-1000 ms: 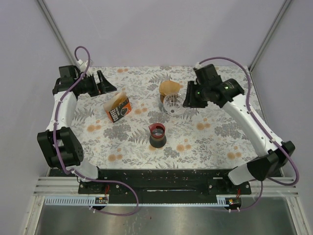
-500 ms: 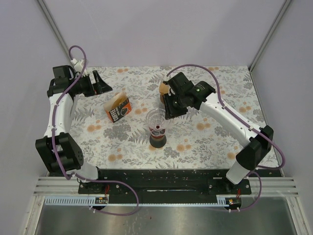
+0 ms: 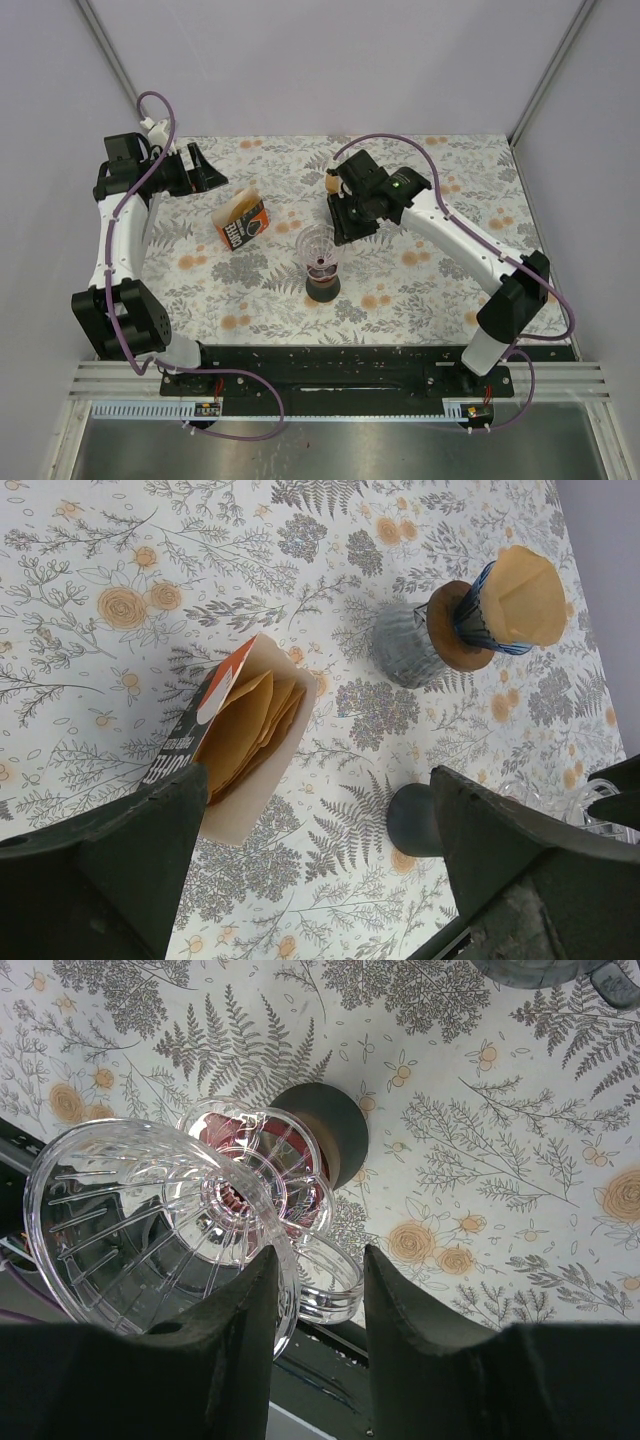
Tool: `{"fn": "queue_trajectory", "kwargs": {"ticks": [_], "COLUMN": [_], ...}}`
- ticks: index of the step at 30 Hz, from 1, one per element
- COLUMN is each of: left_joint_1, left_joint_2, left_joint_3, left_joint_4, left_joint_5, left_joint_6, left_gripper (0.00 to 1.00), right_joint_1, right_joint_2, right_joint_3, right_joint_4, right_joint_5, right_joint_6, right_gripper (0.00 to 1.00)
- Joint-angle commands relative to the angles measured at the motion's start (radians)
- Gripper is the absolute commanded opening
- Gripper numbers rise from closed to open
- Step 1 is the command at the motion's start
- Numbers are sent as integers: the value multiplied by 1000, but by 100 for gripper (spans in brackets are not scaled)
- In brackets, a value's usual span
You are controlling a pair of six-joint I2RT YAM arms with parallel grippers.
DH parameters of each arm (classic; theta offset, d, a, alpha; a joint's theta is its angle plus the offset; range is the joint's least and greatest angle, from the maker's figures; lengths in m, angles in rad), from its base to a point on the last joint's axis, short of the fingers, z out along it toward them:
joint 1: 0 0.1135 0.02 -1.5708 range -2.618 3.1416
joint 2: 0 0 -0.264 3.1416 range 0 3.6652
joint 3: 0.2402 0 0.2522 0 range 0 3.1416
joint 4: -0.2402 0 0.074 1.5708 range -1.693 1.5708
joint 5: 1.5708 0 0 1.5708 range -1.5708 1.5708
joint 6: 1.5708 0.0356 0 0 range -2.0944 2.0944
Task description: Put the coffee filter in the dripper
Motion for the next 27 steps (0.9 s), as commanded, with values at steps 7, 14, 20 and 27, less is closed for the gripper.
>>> {"fn": "queue_trajectory", "kwargs": {"ticks": [7,14,20,27], "left_joint_1": [7,7,7,1], "left_joint_2": [-34,-31,-26,-23], "left_joint_3": [-11,-17,-21,-35], "left_joint_4": [41,43,44,55], "left_joint_5": [-6,-26,-45,-94], "left_joint_6": [17,26,34,58], "left_gripper": [97,96,96,96], "right_joint_1": [7,6,7,6], "right_joint_2": [45,75,88,82], "right_joint_3": [6,33,78,136], "right_joint_4": [30,-6,-42,-42], "right_joint_5": [-17,-40,-71,-146], "right_joint_6": [-37,-59,-79,-93], "right_gripper": [0,0,32,66]}}
